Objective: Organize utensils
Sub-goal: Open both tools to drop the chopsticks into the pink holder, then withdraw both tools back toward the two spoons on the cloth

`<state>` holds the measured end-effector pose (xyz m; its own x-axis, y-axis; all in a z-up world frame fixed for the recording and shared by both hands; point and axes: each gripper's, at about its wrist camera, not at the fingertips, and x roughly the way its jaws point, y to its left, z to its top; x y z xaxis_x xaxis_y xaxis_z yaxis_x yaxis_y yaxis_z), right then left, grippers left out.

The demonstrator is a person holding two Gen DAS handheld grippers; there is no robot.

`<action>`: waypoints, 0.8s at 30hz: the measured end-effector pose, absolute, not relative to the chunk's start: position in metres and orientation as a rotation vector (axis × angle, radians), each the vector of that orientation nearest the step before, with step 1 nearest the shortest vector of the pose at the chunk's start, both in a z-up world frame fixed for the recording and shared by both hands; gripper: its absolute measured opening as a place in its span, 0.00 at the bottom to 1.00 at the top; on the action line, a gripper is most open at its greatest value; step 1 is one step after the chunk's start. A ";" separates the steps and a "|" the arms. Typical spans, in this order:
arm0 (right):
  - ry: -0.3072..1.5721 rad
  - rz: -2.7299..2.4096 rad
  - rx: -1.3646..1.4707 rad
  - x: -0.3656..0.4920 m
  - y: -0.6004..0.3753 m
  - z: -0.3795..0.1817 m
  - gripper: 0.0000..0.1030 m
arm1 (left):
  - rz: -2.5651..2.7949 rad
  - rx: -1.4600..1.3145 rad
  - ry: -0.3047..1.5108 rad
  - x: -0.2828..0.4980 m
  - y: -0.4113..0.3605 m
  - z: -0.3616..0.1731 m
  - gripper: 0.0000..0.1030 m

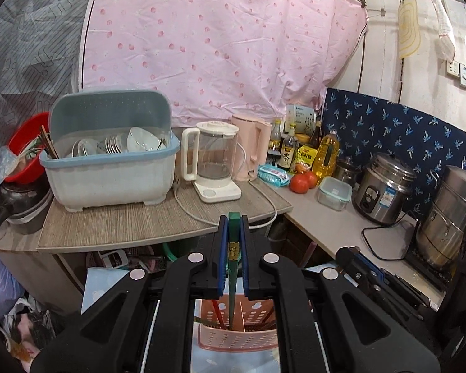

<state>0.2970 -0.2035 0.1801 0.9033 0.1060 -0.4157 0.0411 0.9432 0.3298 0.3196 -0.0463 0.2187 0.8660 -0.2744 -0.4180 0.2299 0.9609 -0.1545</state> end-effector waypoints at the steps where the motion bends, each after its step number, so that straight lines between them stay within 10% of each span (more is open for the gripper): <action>1: 0.444 0.029 0.336 0.295 -0.203 0.179 0.11 | -0.257 -0.101 0.458 0.319 -0.047 0.217 0.08; 6: 0.433 0.012 0.318 0.279 -0.203 0.178 0.36 | -0.234 -0.106 0.465 0.311 -0.044 0.210 0.45; 24: 0.536 0.002 0.318 0.164 -0.189 0.122 0.38 | -0.326 -0.043 0.694 0.224 -0.051 0.141 0.52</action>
<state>0.1640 -0.1890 0.1222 0.8607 0.0848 -0.5020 0.0801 0.9512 0.2980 0.2245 -0.0513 0.1407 0.7202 -0.3087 -0.6213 0.2805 0.9486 -0.1462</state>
